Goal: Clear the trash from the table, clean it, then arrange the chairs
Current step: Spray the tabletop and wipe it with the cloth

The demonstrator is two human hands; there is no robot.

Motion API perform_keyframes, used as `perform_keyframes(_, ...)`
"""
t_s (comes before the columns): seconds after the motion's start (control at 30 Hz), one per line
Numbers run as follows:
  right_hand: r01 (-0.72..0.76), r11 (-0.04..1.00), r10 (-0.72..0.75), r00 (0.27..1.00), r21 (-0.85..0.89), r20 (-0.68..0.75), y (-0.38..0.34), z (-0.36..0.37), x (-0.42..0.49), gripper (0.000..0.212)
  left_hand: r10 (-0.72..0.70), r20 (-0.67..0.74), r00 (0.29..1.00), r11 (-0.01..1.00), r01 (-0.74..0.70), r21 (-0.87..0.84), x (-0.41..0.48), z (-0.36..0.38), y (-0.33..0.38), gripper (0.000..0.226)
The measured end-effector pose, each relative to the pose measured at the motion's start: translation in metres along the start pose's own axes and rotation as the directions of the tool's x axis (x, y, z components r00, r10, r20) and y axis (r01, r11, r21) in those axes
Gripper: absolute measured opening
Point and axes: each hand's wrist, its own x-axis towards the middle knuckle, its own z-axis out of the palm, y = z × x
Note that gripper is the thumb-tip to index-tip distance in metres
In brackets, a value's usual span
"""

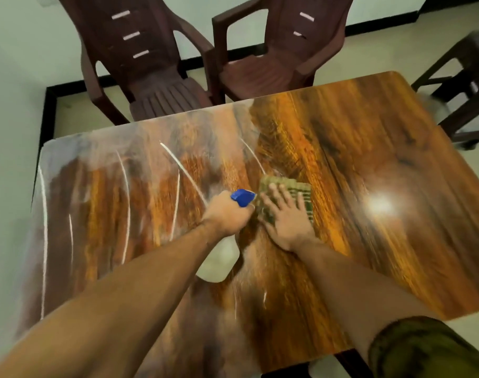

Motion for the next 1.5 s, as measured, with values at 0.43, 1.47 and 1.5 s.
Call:
perform_keyframes(0.43,0.078,0.995,-0.075,0.996,0.065,-0.048,-0.011,-0.02,0.079,0.069,0.008,0.0,1.0,1.0,-0.008,0.021,0.085,-0.055,0.011,0.036)
perform_keyframes(1.47,-0.588,0.783,0.609,0.791,0.204,-0.06,-0.07,-0.056,0.248,0.072,0.016,-0.123,0.992,0.981,-0.039,-0.192,0.171,-0.156,-0.028,0.023)
perform_keyframes(1.5,-0.466,0.872,0.482,0.871,0.151,-0.098,-0.085,-0.048,0.238,0.072,0.0,-0.106,0.994,0.981,-0.021,-0.192,0.166,-0.154,-0.029,0.026)
